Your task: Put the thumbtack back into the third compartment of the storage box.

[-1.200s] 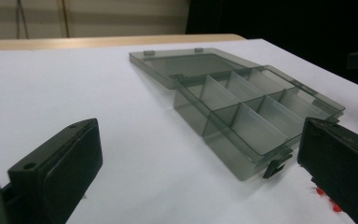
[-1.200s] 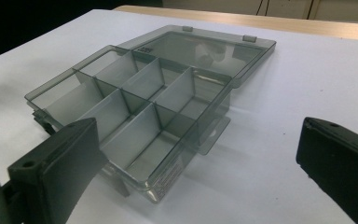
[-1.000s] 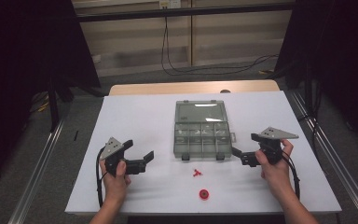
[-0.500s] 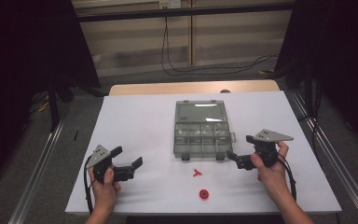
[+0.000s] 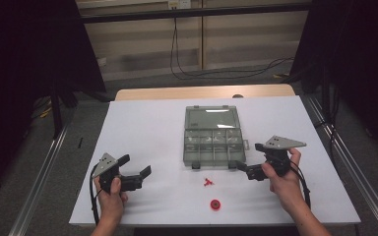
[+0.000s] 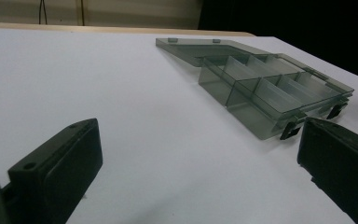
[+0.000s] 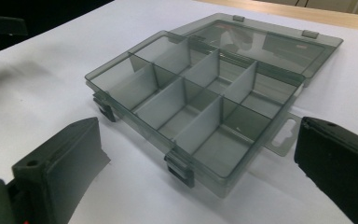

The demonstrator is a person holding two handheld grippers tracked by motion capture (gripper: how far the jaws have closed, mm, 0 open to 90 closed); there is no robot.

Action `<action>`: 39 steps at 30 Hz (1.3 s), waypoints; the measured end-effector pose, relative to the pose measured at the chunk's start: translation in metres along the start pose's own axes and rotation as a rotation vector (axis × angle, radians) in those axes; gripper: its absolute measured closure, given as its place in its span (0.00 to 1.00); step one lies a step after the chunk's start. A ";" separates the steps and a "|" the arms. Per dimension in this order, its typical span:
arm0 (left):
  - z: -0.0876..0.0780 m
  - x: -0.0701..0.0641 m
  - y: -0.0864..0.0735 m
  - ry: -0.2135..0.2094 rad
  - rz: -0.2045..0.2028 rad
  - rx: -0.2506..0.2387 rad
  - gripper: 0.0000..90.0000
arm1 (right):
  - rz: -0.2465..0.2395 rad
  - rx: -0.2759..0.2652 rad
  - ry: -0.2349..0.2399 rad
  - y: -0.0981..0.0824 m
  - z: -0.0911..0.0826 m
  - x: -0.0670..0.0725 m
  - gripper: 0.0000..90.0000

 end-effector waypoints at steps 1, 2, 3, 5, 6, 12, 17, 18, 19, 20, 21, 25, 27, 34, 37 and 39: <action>0.000 0.000 0.000 -0.001 0.001 0.000 0.00 | -0.001 0.003 0.006 0.001 0.001 0.003 0.01; 0.000 0.000 0.000 -0.001 -0.001 -0.001 0.00 | -0.002 0.006 0.013 0.001 0.001 0.005 0.01; 0.000 0.000 0.000 0.000 -0.001 -0.002 0.00 | -0.003 0.006 0.015 0.002 0.001 0.007 0.01; 0.000 0.000 0.000 0.000 -0.002 -0.003 0.00 | -0.004 0.008 0.020 0.002 0.002 0.008 0.01; 0.000 0.000 0.000 -0.002 0.003 0.002 0.00 | -0.009 0.010 0.028 0.002 0.002 0.010 0.01; 0.000 -0.001 -0.001 -0.014 0.008 0.005 0.00 | -0.023 0.019 0.075 0.005 0.007 0.023 0.01; 0.001 -0.002 -0.001 -0.003 0.000 -0.004 0.00 | -0.034 0.034 0.114 0.006 0.012 0.035 0.04; 0.000 -0.001 -0.001 -0.004 0.005 0.000 0.00 | -0.038 0.038 0.130 0.005 0.013 0.037 0.04; 0.000 -0.001 -0.001 -0.003 0.010 0.001 0.00 | -0.038 0.042 0.143 0.006 0.014 0.041 0.04; 0.001 -0.001 0.000 -0.003 0.000 -0.007 0.00 | -0.041 0.044 0.149 0.005 0.014 0.043 0.05; 0.001 -0.001 0.000 -0.003 0.000 -0.007 0.00 | -0.046 0.050 0.158 0.005 0.015 0.046 0.06; 0.000 0.000 -0.001 -0.016 0.013 0.004 0.00 | -0.056 0.062 0.191 0.004 0.018 0.053 0.10; 0.002 -0.001 -0.001 -0.010 -0.002 -0.006 0.00 | -0.065 0.079 0.211 0.003 0.019 0.059 0.15; 0.002 -0.001 -0.001 -0.010 0.001 -0.004 0.00 | -0.071 0.107 0.232 -0.002 0.025 0.069 0.34; 0.001 -0.001 -0.001 -0.013 0.012 0.007 0.01 | -0.082 0.122 0.220 -0.005 0.029 0.072 0.39; 0.002 -0.001 -0.002 -0.011 0.014 0.009 0.01 | -0.090 0.146 0.201 -0.011 0.034 0.074 0.49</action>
Point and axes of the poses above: each handheld gripper's, and its own axes: z roughly forward along the jaws, y roughly out of its top, x roughly to its left, the point moved 7 cm from there along z, roughly forward along the jaws, and after that the axes turned 6 degrees about -x, right-handed, at the moved point
